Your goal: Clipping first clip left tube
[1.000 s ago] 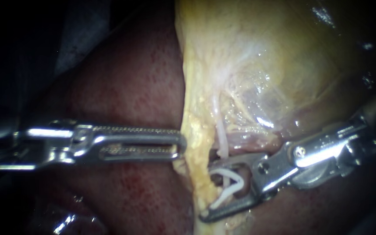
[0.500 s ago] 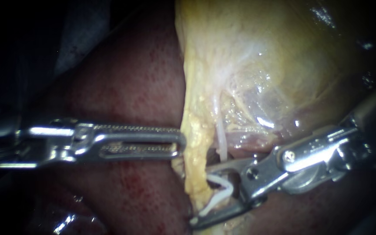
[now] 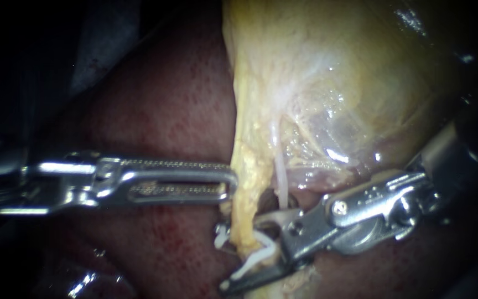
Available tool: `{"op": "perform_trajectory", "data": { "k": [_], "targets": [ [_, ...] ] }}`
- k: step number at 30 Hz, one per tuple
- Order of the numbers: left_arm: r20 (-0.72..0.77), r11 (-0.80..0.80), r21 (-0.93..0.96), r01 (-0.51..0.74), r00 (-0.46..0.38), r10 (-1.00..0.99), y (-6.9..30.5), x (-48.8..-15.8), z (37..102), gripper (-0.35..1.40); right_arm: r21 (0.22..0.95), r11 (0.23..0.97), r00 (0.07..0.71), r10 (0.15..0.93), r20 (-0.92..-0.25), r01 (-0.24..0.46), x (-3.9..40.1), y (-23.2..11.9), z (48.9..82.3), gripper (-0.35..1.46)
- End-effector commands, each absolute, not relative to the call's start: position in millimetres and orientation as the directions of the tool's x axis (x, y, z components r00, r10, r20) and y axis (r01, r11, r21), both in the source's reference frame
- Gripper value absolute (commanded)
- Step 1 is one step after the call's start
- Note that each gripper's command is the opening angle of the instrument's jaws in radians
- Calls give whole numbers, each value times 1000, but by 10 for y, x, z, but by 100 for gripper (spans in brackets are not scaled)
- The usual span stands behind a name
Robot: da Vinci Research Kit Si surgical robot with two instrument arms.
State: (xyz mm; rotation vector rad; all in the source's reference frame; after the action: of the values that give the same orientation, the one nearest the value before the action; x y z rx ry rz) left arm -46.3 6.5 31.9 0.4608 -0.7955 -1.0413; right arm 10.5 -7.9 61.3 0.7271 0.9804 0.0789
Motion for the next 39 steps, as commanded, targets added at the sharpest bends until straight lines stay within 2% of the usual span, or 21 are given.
{"op": "perform_trajectory", "data": {
  "k": [1, 10, 12, 13, 15, 19, 39],
  "targets": [
    [359, 449, 678, 582, 271, -893, 65, -463, 319, -35, 593, 764, 574, 374, -728, 254, 105, -79, 613, 55],
    [360, 449, 678, 582, 271, -893, 65, -463, 319, -35, 602, 759, 577, 383, -721, 248, 104, -75, 614, 47],
    [360, 450, 677, 582, 271, -893, 64, -464, 320, -35, 624, 747, 584, 406, -703, 232, 101, -72, 615, 36],
    [359, 450, 679, 580, 272, -893, 64, -464, 320, -35, 632, 742, 586, 416, -696, 224, 99, -69, 615, 23],
    [359, 450, 679, 580, 272, -893, 64, -464, 320, -35, 642, 734, 589, 424, -688, 221, 95, -66, 614, -14],
    [359, 450, 679, 581, 272, -893, 64, -464, 320, -35, 658, 722, 593, 439, -675, 214, 93, -56, 617, -35],
    [356, 445, 680, 583, 268, -895, 63, -464, 321, -35, 675, 709, 600, 454, -658, 204, 89, -56, 620, -35]
  ]
}}
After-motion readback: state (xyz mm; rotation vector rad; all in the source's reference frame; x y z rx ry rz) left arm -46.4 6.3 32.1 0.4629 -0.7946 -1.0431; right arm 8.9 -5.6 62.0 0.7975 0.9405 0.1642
